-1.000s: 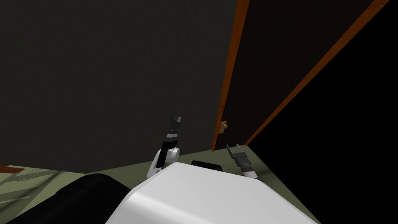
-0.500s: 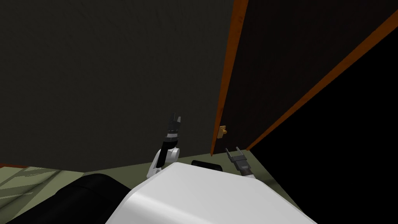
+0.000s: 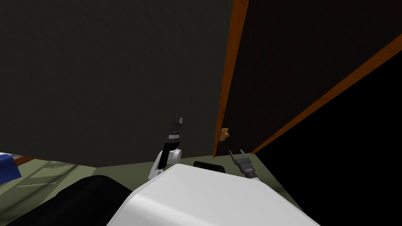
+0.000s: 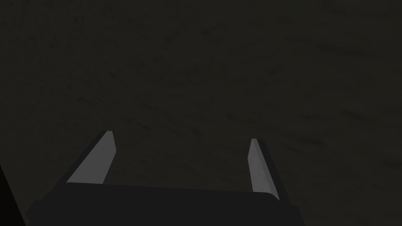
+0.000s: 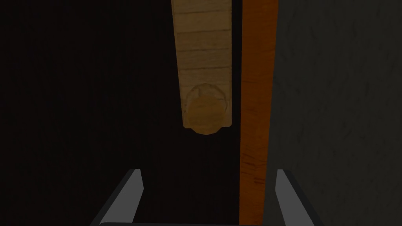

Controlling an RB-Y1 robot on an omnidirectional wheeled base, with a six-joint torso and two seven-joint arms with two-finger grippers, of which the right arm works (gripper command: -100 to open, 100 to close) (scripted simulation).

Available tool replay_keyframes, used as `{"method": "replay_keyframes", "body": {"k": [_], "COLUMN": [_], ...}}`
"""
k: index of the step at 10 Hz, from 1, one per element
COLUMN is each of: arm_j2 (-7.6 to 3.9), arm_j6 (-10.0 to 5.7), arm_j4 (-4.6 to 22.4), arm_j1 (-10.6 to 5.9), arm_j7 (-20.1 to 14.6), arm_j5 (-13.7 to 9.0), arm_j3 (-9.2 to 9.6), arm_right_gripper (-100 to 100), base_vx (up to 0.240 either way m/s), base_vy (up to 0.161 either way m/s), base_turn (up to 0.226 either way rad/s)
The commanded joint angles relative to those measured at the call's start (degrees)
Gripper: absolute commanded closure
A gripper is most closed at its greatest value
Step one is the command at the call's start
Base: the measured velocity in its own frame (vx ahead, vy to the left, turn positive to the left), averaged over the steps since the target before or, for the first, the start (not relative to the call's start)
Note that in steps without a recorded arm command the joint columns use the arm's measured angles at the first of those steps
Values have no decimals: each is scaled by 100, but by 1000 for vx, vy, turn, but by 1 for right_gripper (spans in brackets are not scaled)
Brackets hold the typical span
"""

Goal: Pull the door open

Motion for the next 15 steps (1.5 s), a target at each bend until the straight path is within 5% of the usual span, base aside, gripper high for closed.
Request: {"method": "replay_keyframes", "body": {"k": [1,7,9,11,12,13,15], "arm_j2": [-217,-716,-917,-1034,-1003,-1003,-1003], "arm_j6": [121,371,495,574,522,522,522], "arm_j4": [166,796,1107,1305,1308,1308,1308], "arm_j1": [-218,-912,-1255,-1473,-1453,-1453,-1453], "arm_j7": [-110,-344,-459,-532,-483,-483,-483], "arm_j5": [-121,-539,-745,-876,-839,-839,-839], "arm_j3": [-186,-807,-1114,-1309,-1256,-1256,-1256], "arm_right_gripper": [-100,-100,-100,-100,-100,100,100], "base_vx": [-109,4,139,200,82,-22,-24], "base_vy": [151,121,49,7,-11,3,-10], "base_turn": [159,157,223,173,-4,-20,7]}}
